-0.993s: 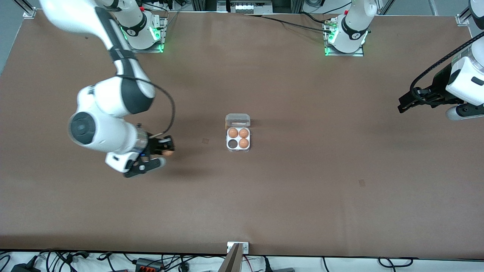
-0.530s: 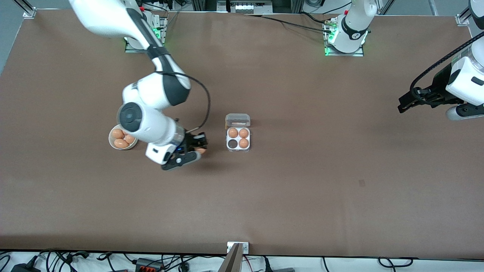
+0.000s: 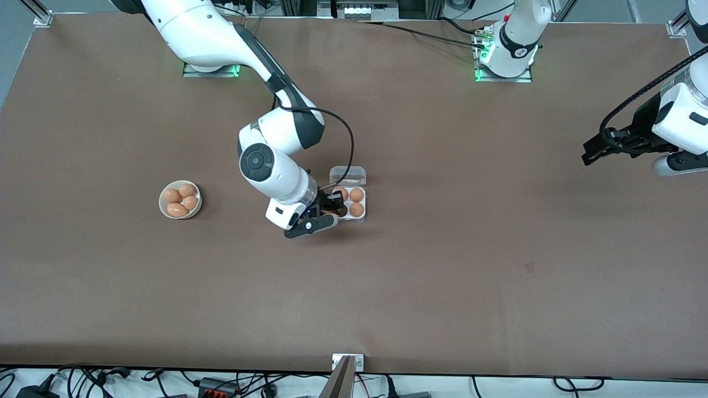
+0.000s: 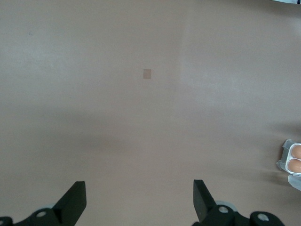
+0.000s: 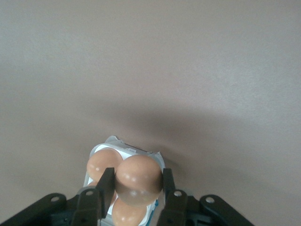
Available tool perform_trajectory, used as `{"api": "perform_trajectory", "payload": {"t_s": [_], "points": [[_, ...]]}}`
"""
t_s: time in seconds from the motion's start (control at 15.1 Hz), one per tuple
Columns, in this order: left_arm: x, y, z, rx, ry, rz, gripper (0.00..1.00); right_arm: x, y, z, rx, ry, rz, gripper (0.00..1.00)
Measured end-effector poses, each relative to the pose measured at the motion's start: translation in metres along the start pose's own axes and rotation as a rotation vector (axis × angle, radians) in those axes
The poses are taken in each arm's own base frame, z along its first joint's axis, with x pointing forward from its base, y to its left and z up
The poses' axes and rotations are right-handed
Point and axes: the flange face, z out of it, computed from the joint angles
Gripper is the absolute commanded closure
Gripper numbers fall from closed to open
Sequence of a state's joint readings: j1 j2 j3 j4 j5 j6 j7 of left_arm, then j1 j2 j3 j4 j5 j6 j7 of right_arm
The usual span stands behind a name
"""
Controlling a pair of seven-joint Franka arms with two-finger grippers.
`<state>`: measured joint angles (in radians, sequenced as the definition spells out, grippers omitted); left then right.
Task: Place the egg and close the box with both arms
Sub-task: 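Lower the egg into the empty box cup and open the right gripper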
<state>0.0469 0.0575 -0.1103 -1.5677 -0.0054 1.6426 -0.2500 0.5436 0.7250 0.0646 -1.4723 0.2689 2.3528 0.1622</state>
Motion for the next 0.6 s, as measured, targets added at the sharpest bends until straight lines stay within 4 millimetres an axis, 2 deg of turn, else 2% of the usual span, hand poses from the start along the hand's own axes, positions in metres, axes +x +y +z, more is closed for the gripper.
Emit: {"api": "perform_trajectory", "payload": {"t_s": [0.4,0.6], "points": [[0.000,0.000,0.000,0.000,0.000,0.000,0.00,-0.013,-0.009,0.031,-0.010,-0.041,0.009,0.86],[0.000,0.000,0.000,0.000,0.000,0.000,0.00,-0.017,-0.016,0.039,-0.012,-0.052,0.006,0.86]]}}
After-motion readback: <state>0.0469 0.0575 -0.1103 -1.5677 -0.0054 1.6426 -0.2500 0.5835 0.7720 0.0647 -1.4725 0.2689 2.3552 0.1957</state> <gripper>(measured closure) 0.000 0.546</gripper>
